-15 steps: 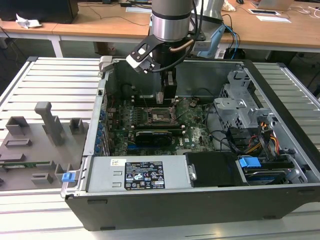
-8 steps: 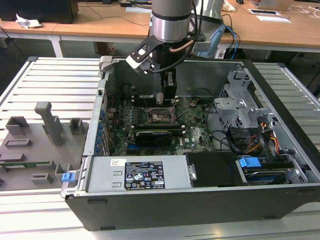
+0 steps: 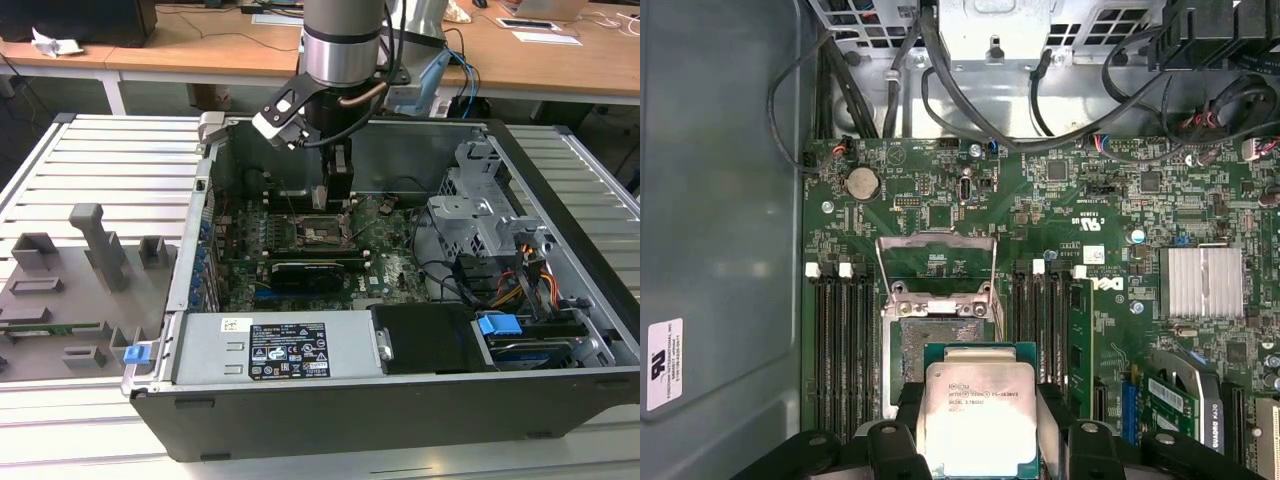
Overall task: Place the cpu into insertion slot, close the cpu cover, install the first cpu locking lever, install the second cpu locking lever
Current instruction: 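Place the cpu into insertion slot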
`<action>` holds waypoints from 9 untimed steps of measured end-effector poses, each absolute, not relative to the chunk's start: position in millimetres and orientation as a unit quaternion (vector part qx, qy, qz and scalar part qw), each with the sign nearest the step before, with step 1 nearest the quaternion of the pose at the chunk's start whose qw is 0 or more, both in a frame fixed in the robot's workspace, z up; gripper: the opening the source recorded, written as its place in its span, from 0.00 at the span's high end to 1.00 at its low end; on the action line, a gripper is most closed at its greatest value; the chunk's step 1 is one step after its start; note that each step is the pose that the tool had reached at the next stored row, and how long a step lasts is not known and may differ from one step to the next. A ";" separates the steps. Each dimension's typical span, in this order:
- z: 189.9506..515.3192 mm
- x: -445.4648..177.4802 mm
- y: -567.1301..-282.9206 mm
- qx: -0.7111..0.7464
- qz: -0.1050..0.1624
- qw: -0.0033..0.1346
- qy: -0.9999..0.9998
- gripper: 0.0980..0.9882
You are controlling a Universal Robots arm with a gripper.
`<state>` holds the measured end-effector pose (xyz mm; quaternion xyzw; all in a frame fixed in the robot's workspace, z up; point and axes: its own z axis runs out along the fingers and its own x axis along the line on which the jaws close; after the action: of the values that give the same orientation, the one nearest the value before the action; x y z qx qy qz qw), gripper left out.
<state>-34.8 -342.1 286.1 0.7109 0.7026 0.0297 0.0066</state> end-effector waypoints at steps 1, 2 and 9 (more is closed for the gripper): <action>285.7 -34.8 -342.1 0.711 0.030 0.007 0.703 0.52; 285.4 -34.8 -342.1 0.711 0.030 0.007 0.703 0.52; 283.4 -34.8 -342.1 0.711 0.030 0.007 0.703 0.52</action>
<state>-34.8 -342.1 283.4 0.7110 0.7026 0.0297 0.0066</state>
